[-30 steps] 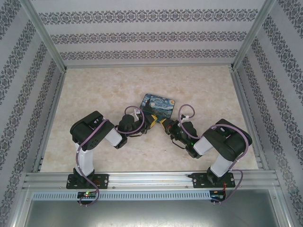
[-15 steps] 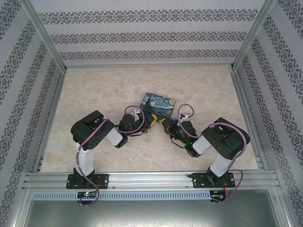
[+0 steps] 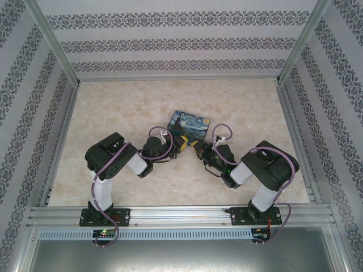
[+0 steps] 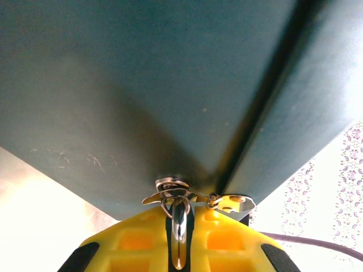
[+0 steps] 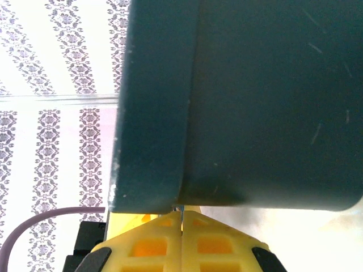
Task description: Unlock the padlock with the key
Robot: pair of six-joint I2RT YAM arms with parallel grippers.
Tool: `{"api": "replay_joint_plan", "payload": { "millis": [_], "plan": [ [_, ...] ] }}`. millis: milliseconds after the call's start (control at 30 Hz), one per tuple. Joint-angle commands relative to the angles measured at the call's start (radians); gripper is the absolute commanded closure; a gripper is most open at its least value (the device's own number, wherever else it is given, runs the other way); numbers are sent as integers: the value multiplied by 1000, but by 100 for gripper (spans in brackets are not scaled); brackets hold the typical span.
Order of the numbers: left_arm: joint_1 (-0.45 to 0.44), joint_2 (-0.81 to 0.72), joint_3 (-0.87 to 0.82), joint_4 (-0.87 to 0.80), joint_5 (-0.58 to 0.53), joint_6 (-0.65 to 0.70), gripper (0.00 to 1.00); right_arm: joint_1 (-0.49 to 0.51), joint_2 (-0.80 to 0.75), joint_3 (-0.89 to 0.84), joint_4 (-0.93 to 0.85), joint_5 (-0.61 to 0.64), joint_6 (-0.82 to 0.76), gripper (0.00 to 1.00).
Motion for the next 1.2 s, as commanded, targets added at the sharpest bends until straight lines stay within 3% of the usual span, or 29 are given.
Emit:
{"api": "replay_joint_plan", "payload": {
  "millis": [0,467,867,1167],
  "plan": [
    [-37,-27,18,113,17,-19,100,2,-35,27,-2,11,-120,100],
    [-48,-58,-17,94,16,-24,100,-26,-59,71,-77,-44,-314,100],
    [-60,-43,-12,100,28,-30,100,-40,37,143,66,-113,-193,100],
    [-60,-46,-36,112,26,-38,100,-100,-11,106,-37,-138,-259,100]
  ]
}}
